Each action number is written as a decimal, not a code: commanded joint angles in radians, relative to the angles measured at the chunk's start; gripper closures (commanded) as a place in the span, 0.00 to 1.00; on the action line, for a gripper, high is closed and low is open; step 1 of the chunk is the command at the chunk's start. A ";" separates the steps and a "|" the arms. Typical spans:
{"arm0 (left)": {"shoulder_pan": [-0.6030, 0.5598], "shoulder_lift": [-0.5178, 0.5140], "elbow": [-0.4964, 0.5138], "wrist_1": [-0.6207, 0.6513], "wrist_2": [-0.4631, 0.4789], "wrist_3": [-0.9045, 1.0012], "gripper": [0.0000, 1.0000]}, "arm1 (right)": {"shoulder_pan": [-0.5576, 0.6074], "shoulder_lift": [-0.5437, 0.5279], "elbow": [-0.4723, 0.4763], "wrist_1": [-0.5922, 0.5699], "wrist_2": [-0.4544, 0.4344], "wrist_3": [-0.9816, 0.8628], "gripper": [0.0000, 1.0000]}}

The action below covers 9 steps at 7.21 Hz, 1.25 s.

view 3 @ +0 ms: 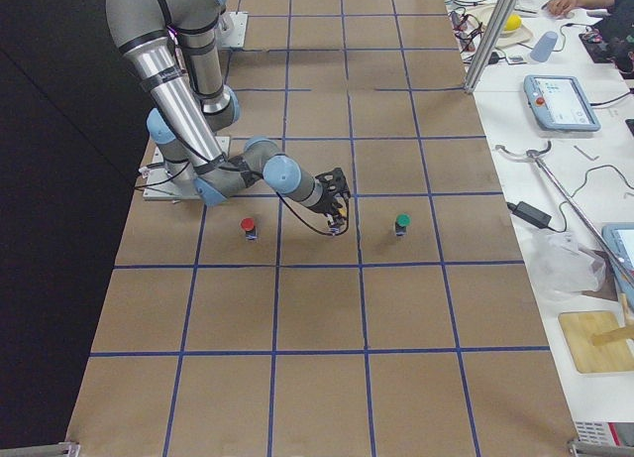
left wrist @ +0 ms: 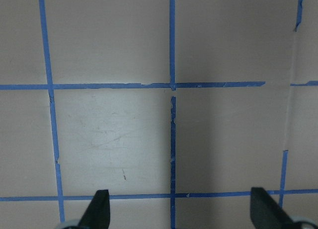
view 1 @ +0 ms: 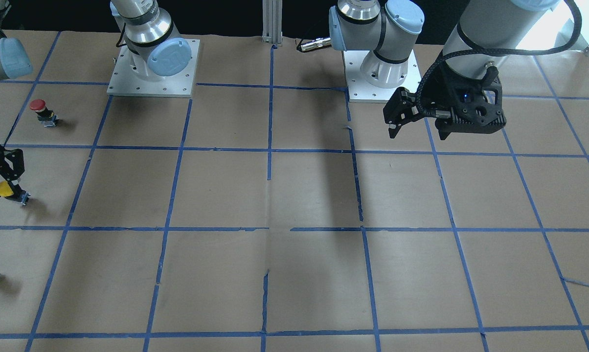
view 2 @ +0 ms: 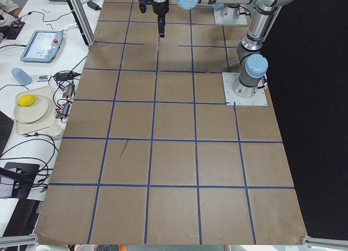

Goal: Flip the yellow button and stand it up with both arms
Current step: 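Lower the yellow button upright onto the table and open the right gripper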

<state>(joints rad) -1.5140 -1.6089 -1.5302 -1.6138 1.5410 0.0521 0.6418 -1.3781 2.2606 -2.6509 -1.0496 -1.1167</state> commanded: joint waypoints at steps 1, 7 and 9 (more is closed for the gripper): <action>0.000 0.000 0.001 0.000 0.001 0.000 0.00 | -0.016 0.001 0.023 -0.004 -0.006 0.000 0.65; 0.000 -0.002 0.002 0.000 -0.001 0.000 0.00 | -0.036 -0.021 0.002 0.014 -0.015 0.088 0.01; 0.000 -0.002 0.002 0.002 -0.001 0.000 0.00 | 0.027 -0.047 -0.083 0.052 -0.096 0.173 0.01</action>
<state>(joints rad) -1.5140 -1.6104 -1.5279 -1.6121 1.5394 0.0520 0.6258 -1.4138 2.2304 -2.6270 -1.0905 -0.9980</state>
